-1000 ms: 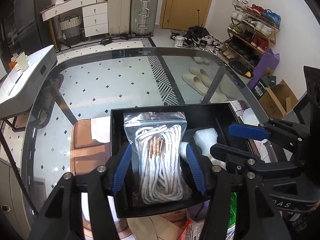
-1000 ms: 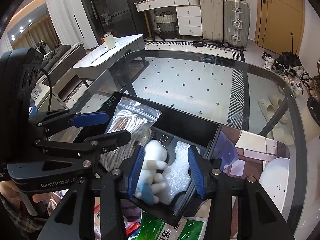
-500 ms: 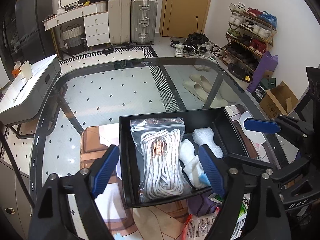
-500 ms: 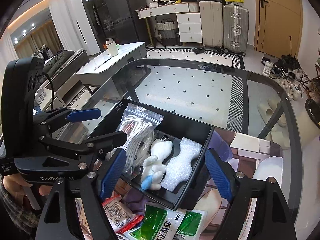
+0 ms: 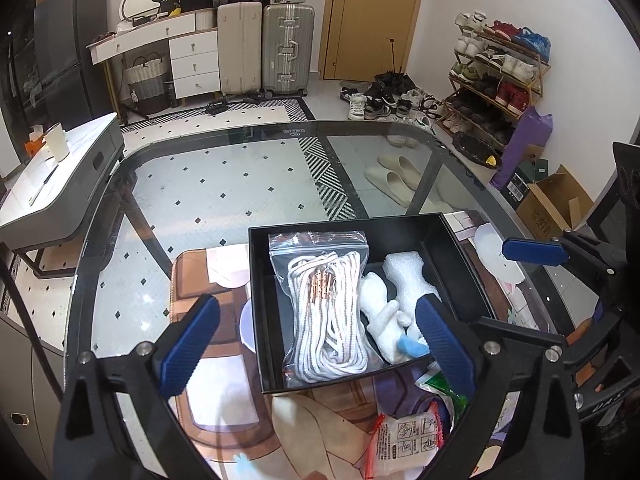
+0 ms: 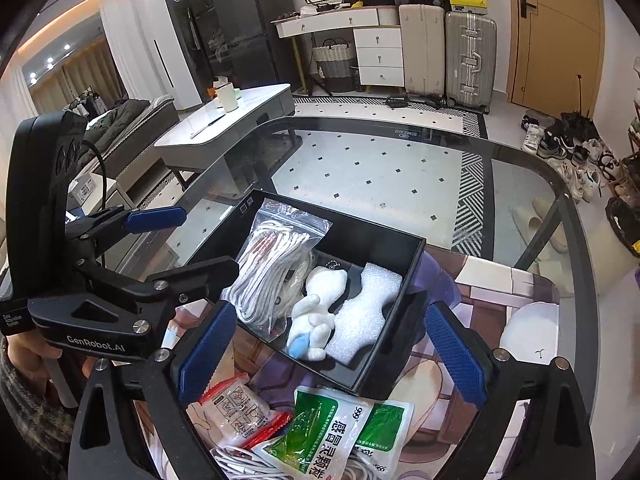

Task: Organize soft objects
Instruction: 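Withdraw both open tools from the box back over the table items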

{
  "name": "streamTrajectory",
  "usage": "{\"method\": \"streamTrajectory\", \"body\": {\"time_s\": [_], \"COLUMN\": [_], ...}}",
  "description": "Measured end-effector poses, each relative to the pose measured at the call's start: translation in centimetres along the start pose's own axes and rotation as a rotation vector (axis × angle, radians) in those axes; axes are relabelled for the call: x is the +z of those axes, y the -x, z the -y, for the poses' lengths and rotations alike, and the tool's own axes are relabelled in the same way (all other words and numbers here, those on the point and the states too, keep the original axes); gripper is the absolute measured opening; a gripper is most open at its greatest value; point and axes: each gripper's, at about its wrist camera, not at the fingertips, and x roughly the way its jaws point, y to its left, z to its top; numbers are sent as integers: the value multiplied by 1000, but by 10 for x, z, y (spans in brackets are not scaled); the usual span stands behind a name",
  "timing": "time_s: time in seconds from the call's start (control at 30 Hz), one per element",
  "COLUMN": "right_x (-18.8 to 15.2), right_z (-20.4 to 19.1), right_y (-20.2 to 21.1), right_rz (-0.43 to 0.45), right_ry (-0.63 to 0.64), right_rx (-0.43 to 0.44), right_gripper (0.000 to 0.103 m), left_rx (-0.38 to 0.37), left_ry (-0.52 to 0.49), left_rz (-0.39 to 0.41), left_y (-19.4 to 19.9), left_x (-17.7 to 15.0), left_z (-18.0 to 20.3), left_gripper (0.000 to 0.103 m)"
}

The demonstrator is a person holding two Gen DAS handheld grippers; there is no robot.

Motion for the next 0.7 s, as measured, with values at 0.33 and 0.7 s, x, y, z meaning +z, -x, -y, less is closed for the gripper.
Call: {"method": "streamTrajectory", "body": {"time_s": [0.33,0.7], "right_x": [-4,-8], "right_z": [-1,-2], "right_y": [3,4], "right_rz": [-2,-13], "right_ry": [-2,-14], "right_rx": [1,14], "right_gripper": [98,98], "left_rx": [-4,-19], "left_ry": [-2,4], "left_rz": [-2,-14], "left_y": [6,9], "left_x": [-6,-14], "left_z": [-1,1], "left_gripper": [103,103]}}
